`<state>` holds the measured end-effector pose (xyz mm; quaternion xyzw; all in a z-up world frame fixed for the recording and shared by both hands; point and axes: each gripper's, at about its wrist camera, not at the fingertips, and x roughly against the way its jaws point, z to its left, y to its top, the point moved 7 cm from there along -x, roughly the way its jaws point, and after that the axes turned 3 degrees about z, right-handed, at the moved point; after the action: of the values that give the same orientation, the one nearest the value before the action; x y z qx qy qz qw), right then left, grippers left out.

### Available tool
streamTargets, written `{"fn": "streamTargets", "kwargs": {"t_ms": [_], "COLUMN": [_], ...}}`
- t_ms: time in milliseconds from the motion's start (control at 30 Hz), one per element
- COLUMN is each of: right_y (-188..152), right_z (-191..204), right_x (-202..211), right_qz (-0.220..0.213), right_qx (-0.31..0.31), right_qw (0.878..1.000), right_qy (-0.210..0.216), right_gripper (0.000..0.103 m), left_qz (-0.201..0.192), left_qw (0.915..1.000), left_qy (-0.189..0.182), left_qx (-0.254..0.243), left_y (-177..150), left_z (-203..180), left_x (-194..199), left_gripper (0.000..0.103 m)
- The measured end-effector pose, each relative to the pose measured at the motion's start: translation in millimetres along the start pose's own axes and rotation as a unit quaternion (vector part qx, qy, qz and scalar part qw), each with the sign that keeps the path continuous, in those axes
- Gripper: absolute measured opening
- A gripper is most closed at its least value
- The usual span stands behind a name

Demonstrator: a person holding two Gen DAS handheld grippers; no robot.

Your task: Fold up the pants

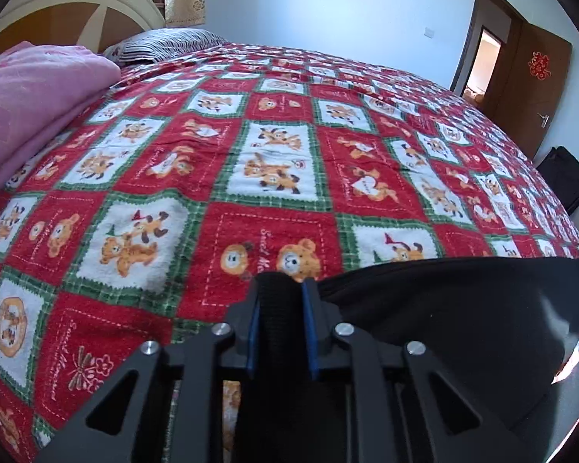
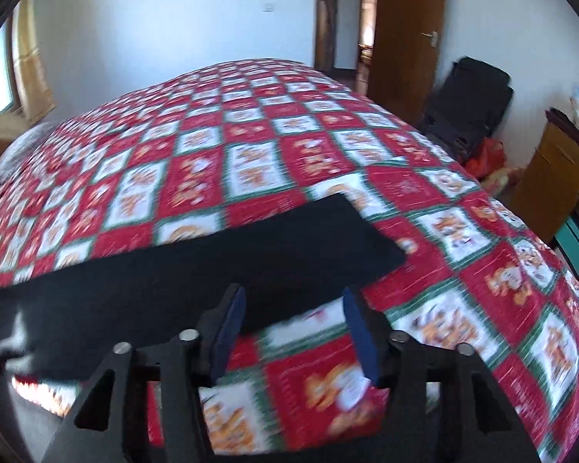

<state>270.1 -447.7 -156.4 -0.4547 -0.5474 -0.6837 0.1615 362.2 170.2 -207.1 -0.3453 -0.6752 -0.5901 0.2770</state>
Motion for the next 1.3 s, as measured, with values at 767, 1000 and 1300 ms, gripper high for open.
{"fn": "streamTargets", "kwargs": {"t_ms": [767, 1000, 1300], "right_y": [70, 69, 76], "right_z": [-27, -18, -20], "right_x": [-146, -132, -84], "right_qz": [0.119, 0.105, 0.039], "right_qx": [0.013, 0.045, 0.044], "right_qw": [0.993, 0.993, 0.998], "right_qy": [0.020, 0.028, 0.034], "right_gripper": [0.065, 0.006, 0.005], "left_qz": [0.014, 0.002, -0.027], "left_qw": [0.9994, 0.9992, 0.9985], "left_qy": [0.013, -0.015, -0.046], "left_qx": [-0.031, -0.038, -0.015], "left_y": [1, 4, 11], "left_z": [-7, -17, -14], "left_x": [-8, 4, 27], "left_gripper": [0.044, 0.013, 0.013]}}
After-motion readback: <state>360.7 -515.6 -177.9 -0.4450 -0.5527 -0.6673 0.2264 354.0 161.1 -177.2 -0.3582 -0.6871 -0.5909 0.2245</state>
